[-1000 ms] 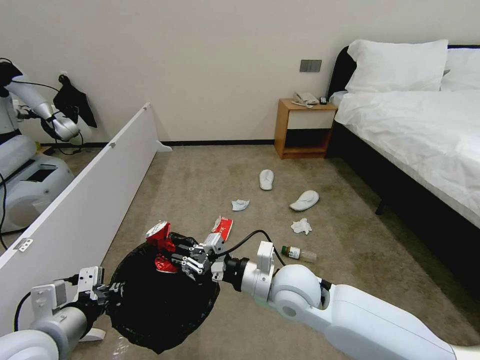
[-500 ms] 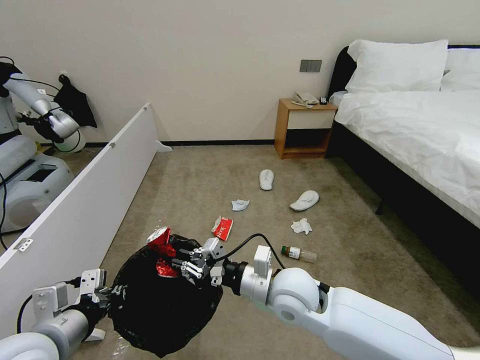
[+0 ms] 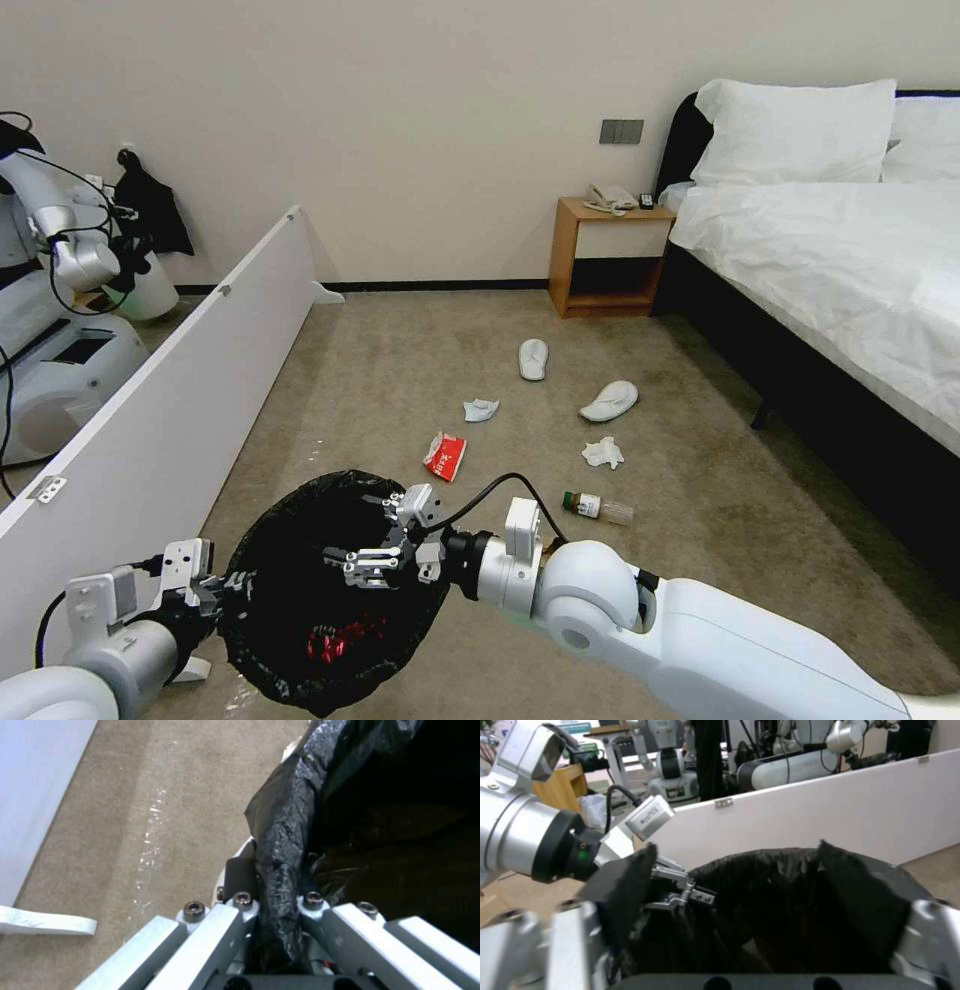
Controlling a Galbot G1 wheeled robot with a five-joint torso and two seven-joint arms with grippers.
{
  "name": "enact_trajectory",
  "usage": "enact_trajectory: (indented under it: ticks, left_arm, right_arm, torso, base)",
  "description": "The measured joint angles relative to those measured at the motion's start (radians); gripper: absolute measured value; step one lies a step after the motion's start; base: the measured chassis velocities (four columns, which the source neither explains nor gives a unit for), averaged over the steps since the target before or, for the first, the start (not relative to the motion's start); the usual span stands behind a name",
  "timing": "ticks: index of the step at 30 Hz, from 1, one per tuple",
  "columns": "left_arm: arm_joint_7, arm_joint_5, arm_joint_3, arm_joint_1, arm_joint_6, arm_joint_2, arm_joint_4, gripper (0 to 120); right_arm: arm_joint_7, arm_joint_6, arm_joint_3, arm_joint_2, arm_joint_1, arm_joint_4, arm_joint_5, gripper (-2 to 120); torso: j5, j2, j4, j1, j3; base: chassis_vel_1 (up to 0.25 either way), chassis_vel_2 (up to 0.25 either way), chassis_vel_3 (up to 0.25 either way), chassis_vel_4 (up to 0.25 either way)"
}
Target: Pick up the trash bin, then pick up the garbage from the floor and place it into the trash bin.
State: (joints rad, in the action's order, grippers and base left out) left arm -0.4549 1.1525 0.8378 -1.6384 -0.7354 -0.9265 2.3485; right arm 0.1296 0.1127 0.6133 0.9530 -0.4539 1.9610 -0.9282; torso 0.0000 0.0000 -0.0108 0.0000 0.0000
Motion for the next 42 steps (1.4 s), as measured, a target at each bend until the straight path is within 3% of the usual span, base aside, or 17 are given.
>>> enact_trajectory:
  ticks: [3,10,17,22,25,26,29,33,37,42]
  left_arm:
    - [0.0,0.0,0.0,0.002,0.0,0.0,-0.001,2]
    - [-0.001,0.001,0.0,0.004,0.0,-0.006,-0.005,2]
    - [0.0,0.001,0.009,0.004,0.0,-0.019,-0.009,2]
    - [0.003,-0.009,0.017,0.009,0.0,-0.038,-0.018,2]
    - [0.01,-0.024,0.027,0.009,0.0,-0.06,-0.021,2]
    - [0.01,-0.024,0.027,0.009,0.0,-0.06,-0.021,2]
    - [0.015,-0.046,0.045,-0.002,0.0,-0.094,-0.02,2]
    - [0.018,-0.077,0.063,-0.013,0.0,-0.134,-0.015,2]
    - [0.022,-0.098,0.077,-0.026,0.0,-0.154,-0.013,2]
    - [0.03,-0.115,0.087,-0.033,0.0,-0.159,-0.029,2]
  right_arm:
    - [0.001,0.0,0.001,-0.002,0.0,0.003,0.0,99]
    - [0.002,-0.013,-0.012,-0.005,-0.006,0.013,0.001,100]
    - [-0.021,-0.053,-0.197,-0.026,-0.073,0.05,0.002,100]
    - [-0.12,-0.066,-0.376,-0.059,-0.181,0.068,0.021,100]
    - [-0.234,-0.037,-0.522,-0.081,-0.333,0.089,0.105,100]
    - [-0.234,-0.037,-0.522,-0.081,-0.333,0.089,0.105,100]
    - [-0.387,0.003,-0.615,-0.072,-0.458,0.106,0.163,100]
    - [-0.486,0.018,-0.665,-0.043,-0.545,0.1,0.173,100]
    - [-0.453,-0.014,-0.711,-0.036,-0.619,0.083,0.182,100]
    - [-0.343,-0.1,-0.857,-0.041,-0.824,0.037,0.288,100]
  torso:
    - [0.0,0.0,0.0,0.0,0.0]
    - [0.0,0.0,0.0001,0.0,0.0]
    - [0.0,0.0,0.0,0.0,0.0]
    - [0.0,0.0,0.0002,0.0,0.0]
    - [0.0003,0.0,-0.0004,0.0,0.0]
    - [0.0003,0.0,-0.0004,0.0,0.0]
    - [0.0003,0.0,0.0002,0.0,0.0]
    - [0.0001,0.0,-0.0001,0.0,0.0]
    - [0.0001,0.0,0.0009,0.0,0.0]
    - [0.0001,0.0,-0.0008,0.0,0.0]
  base:
    - [0.0,0.0,0.0,0.0]
    - [0.0,0.0,0.0,0.0]
    - [0.0,0.0,0.0,0.0]
    - [0.0,0.0,0.0,0.0]
    - [0.0,0.0,0.0,0.0]
    - [0.0,0.0,0.0,0.0]
    - [0.0,0.0,0.0,0.0]
    - [0.0,0.0,0.0,0.0]
    - [0.0,0.0,0.0,0.0]
    - [0.0,0.0,0.0,0.0]
